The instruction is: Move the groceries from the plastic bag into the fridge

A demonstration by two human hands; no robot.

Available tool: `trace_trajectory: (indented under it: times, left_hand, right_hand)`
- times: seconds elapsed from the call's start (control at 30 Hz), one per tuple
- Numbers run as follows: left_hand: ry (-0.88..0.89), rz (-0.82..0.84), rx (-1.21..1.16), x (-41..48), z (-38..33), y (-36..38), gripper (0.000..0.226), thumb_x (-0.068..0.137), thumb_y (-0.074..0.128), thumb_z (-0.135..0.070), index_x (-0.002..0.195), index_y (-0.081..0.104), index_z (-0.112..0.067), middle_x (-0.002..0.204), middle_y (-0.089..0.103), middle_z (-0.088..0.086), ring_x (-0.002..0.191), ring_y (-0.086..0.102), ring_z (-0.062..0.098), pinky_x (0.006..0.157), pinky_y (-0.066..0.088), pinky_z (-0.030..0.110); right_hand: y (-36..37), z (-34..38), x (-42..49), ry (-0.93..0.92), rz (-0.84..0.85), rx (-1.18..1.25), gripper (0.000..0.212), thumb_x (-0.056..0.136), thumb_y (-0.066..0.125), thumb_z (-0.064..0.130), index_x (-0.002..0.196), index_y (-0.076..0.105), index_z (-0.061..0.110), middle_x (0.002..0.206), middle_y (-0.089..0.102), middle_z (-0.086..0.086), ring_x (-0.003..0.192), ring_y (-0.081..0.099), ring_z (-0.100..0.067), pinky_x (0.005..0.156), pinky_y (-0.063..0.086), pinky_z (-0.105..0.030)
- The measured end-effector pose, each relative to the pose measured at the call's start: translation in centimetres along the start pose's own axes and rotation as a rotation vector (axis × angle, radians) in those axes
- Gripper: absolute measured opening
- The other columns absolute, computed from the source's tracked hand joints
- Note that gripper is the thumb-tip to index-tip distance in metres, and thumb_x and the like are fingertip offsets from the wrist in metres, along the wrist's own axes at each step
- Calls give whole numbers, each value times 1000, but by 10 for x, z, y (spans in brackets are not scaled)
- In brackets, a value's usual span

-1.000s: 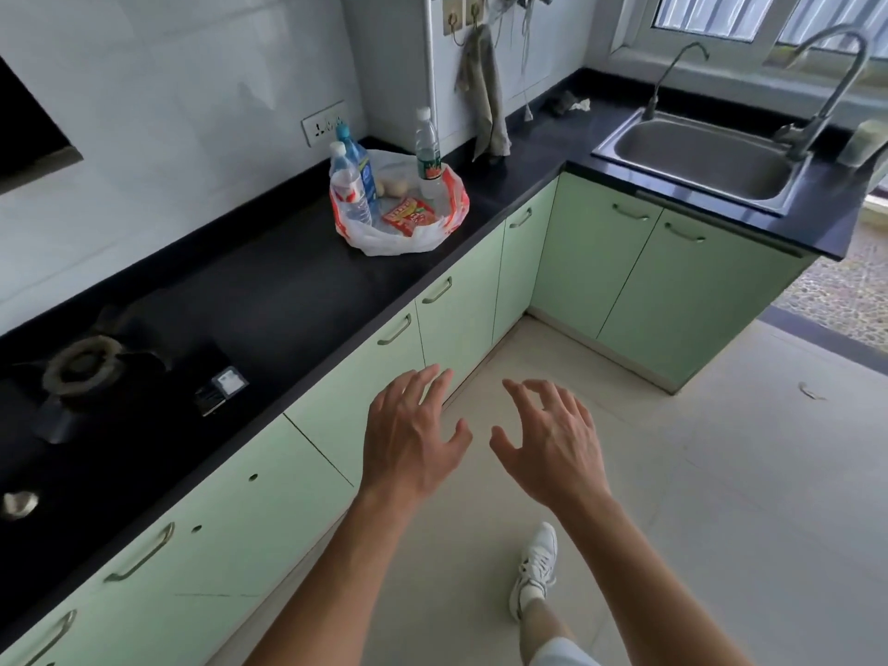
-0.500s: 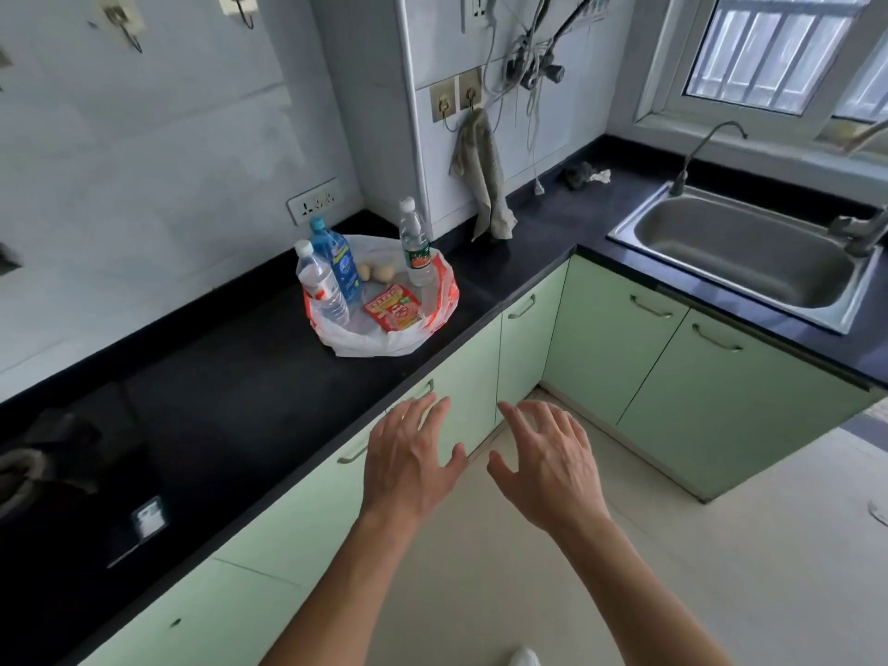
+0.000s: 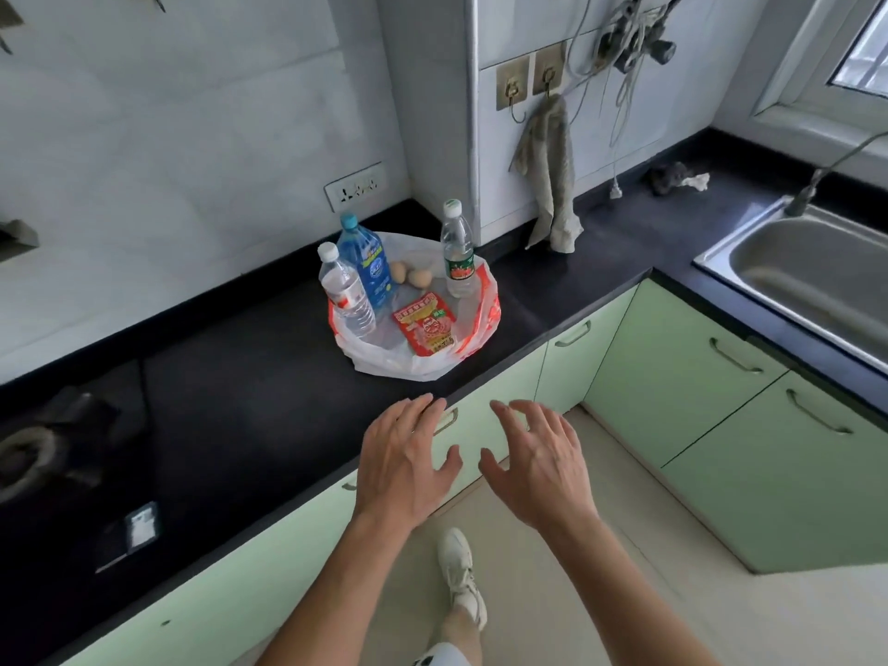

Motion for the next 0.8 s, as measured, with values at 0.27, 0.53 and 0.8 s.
trace_trajectory:
  times: [0.27, 0.53, 0.8]
  left_hand:
    - [-50, -36, -37, 91, 49, 10, 61, 82, 56, -53, 132, 59, -18, 133, 63, 2, 123, 58, 23, 98, 52, 44]
    - [-101, -27, -59, 161, 96, 22, 65, 78, 67, -53, 133, 58, -19, 131, 64, 1, 121, 60, 21, 97, 53, 40]
    - [-207, -4, -64, 181, 126, 39, 63, 76, 73, -48, 131, 59, -20, 132, 63, 0, 121, 59, 19, 93, 54, 37]
  right_hand:
    - [15, 13, 108, -60, 16, -45, 61, 84, 60, 51, 138, 52, 24, 131, 62, -5, 123, 58, -29, 104, 46, -46]
    - [27, 31, 217, -99, 10, -43, 58, 85, 49, 55, 135, 54, 26, 129, 62, -2, 119, 59, -28, 101, 47, -46]
    - [41, 9, 275, -43, 65, 11, 58, 85, 65, 47, 137, 52, 24, 135, 60, -6, 122, 57, -31, 104, 44, -49]
Point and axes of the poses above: each hand's wrist, its own x-axis towards the middle knuckle, its own y-axis out of the palm, z = x × y, the point moved 2 cm from there along x, towards the middle knuckle
